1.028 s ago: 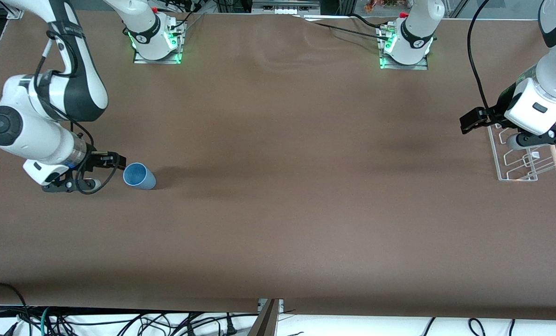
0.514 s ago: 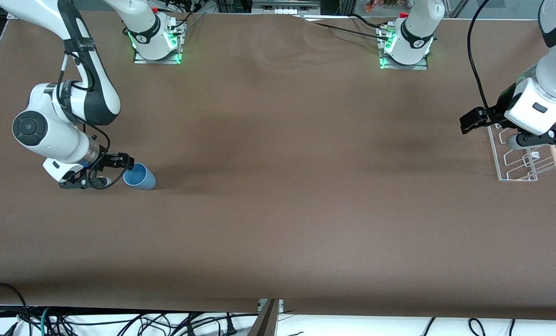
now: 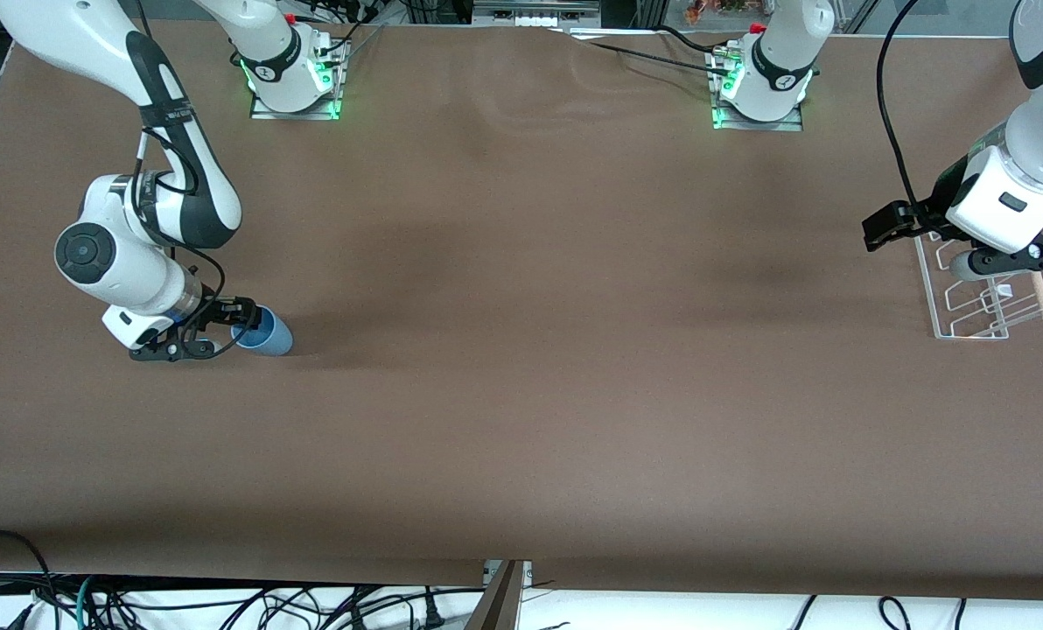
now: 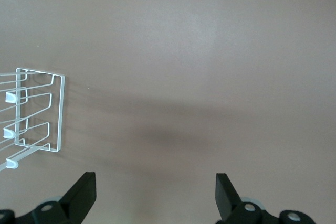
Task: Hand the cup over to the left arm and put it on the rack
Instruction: 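Close the right gripper on the rim of the blue cup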
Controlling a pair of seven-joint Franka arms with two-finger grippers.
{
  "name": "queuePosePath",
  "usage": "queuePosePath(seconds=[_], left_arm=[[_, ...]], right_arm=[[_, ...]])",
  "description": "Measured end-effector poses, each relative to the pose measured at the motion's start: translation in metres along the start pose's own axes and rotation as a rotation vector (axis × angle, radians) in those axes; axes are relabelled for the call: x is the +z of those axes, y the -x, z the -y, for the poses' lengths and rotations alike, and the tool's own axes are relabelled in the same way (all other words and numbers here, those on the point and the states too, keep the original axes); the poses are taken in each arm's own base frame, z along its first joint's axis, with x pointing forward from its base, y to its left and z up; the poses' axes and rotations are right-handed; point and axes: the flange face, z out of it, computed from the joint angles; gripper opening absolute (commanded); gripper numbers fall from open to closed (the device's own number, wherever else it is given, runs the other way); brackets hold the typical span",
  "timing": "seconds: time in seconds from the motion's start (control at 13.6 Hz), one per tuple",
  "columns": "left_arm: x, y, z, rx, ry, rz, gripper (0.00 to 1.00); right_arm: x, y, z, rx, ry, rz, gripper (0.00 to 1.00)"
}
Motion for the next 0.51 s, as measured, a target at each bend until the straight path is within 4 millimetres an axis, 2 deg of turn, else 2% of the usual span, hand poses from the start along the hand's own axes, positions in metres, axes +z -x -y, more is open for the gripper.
queuePosePath(seconds=[0.07, 0.15, 0.22, 0.51], left_arm=[[0.0, 0.0, 0.0, 0.0, 0.0, 0.0, 1.0], [0.0, 0.0, 0.0, 0.0, 0.0, 0.0, 1.0], [0.0, 0.0, 0.0, 0.0, 0.0, 0.0, 1.0], [0.0, 0.0, 0.0, 0.0, 0.0, 0.0, 1.0]], right_arm=[[0.0029, 0.0001, 0.0001, 0.0, 0.0, 0.004, 0.08], [0.0047, 0.0003, 0.0002, 0.0, 0.0, 0.007, 0.03], [0.0054, 0.0004, 0.0003, 0.002, -0.002, 0.008, 0.0], [0.0114, 0.001, 0.0013, 0.034, -0.033, 0.017, 0.0]])
